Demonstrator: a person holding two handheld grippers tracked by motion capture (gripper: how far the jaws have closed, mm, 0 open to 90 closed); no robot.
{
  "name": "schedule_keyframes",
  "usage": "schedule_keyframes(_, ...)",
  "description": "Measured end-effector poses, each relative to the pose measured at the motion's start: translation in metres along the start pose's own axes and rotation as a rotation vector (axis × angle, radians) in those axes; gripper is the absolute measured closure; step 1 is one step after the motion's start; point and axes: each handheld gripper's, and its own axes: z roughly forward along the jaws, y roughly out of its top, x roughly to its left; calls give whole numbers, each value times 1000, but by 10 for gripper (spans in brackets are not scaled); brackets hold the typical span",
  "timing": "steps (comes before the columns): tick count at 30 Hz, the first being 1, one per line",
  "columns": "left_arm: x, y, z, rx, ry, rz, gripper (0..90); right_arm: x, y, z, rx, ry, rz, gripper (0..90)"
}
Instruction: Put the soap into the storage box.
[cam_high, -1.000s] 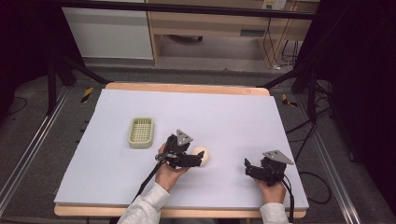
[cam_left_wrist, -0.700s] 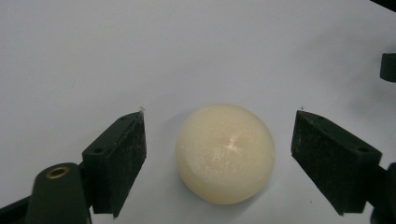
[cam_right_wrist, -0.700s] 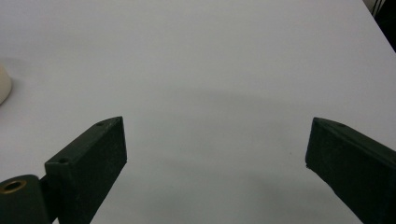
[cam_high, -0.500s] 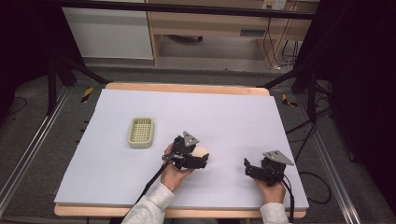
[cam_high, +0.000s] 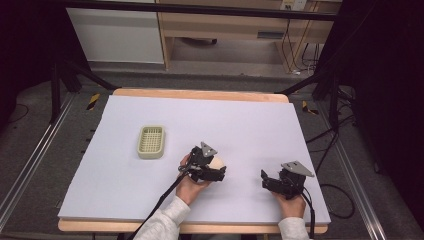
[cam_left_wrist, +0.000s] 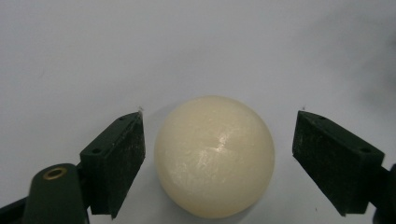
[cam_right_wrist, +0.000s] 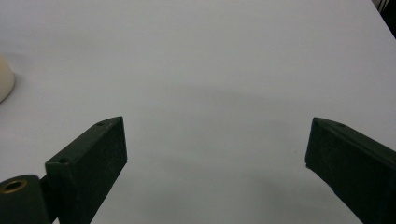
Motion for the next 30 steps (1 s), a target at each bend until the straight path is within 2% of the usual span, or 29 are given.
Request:
schedule_keyframes(10,0,-2,7,19,13,6,167,0,0,0,5,0,-2,61)
schedule_keyframes(23,-2,-6,16,48,22,20,220,0,0,0,7,-1,-2,62)
schedule_keyframes(30,0,-7,18,49,15,7,232,0,0,0,2,-5,-2,62)
